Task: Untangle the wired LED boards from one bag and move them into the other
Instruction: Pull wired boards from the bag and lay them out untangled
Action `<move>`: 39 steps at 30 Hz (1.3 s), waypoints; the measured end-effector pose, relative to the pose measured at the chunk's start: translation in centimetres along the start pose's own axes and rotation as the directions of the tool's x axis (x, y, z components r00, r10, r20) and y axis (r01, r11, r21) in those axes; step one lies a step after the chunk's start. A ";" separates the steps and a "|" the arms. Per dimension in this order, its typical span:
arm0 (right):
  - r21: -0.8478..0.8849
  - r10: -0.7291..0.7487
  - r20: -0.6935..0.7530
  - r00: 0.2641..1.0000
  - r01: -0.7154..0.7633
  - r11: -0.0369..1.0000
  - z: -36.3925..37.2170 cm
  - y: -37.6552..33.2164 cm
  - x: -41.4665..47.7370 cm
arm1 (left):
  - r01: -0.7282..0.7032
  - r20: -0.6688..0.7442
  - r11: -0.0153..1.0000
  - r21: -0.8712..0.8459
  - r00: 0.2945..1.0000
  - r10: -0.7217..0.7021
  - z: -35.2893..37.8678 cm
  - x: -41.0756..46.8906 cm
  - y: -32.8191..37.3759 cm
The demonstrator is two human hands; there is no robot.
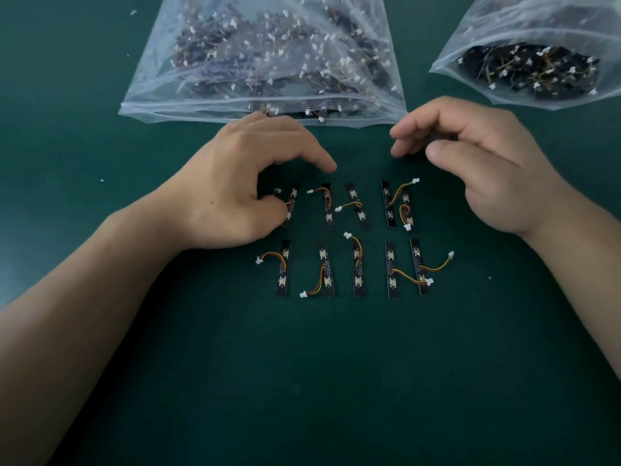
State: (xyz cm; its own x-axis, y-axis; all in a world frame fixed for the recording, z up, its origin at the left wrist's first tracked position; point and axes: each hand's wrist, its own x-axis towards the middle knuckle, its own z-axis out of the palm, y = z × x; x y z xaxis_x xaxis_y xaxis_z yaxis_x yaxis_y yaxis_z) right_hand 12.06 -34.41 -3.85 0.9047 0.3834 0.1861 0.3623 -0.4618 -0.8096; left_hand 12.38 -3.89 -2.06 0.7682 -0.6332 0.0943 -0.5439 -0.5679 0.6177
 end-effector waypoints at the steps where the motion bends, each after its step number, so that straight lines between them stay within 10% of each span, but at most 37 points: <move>1: 0.001 0.000 0.000 1.000 0.000 1.000 0.0 0.0 0.0 | -0.001 0.008 1.000 0.027 1.000 0.001 0.1 0.0 0.1; 39: -0.008 -0.005 -0.007 1.000 0.005 1.000 0.1 0.0 0.0 | 0.010 -0.045 0.987 0.158 0.999 -0.003 0.8 0.0 0.1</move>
State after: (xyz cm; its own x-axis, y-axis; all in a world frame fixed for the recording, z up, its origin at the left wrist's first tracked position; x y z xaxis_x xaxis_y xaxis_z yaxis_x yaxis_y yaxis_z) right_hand 12.04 -34.32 -3.87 0.9045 0.3800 0.1937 0.3684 -0.4668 -0.8040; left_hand 12.09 -4.38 -2.60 0.7840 -0.6075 0.1277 -0.5830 -0.6499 0.4877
